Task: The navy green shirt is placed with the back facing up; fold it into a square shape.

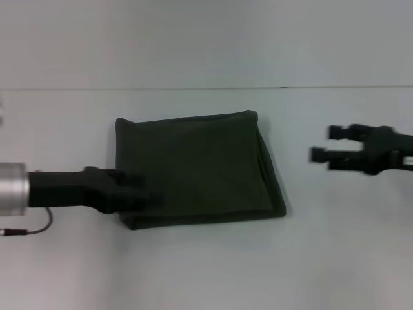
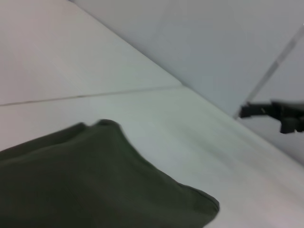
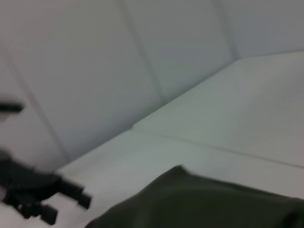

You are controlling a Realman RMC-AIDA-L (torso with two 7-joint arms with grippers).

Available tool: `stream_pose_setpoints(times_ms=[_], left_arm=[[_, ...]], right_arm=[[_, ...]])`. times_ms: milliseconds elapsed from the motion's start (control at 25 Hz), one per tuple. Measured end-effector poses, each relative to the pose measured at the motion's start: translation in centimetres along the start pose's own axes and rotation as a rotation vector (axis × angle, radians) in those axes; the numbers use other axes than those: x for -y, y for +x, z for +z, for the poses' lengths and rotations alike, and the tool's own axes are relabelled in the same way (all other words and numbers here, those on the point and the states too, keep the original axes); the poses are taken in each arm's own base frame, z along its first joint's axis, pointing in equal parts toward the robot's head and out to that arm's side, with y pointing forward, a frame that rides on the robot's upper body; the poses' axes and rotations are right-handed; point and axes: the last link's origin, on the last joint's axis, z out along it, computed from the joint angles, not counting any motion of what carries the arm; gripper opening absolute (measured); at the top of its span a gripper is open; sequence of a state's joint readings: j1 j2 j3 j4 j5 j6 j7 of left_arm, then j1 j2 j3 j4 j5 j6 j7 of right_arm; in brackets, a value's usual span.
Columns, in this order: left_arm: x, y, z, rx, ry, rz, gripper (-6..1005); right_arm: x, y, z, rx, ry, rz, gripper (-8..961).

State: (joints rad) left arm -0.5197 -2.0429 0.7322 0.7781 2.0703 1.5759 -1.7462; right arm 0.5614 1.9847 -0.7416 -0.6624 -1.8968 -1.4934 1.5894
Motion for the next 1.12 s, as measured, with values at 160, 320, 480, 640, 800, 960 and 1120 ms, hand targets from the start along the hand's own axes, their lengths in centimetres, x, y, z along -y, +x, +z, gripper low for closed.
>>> stream_pose_setpoints(times_ms=[160,320,480,640,800,960,1120], left_arm=[[-0.4,1.4,1.0,0.017,0.011,0.091,818],[-0.4,2.4,1.3,0.012,0.017,0.128,885],[-0.2,2.5,1.4,0.013,0.028,0.134,952],[-0.1,2.3,1.6,0.013,0.039,0.161,950],[-0.1,2.3,1.6,0.012,0.043,0.176,948],[-0.2,2.3,1.6,0.031,0.032,0.184,947],[-0.3,2.3,1.6,0.039,0.026,0.185,947]], right_arm=[[-0.9,-0.5,3.4,-0.121,-0.046,-0.1,927],[-1.9,-1.2,6.1,-0.194,-0.06,-0.193,927],[-2.2,-1.3,6.7,-0.206,-0.07,-0.202,927],[-2.3,-1.2,6.7,-0.208,-0.074,-0.2,927],[-2.2,-1.0,6.6,-0.207,-0.071,-0.194,927],[-2.2,-1.0,6.5,-0.204,-0.067,-0.189,927],[-2.2,-1.0,6.6,-0.202,-0.066,-0.188,927]])
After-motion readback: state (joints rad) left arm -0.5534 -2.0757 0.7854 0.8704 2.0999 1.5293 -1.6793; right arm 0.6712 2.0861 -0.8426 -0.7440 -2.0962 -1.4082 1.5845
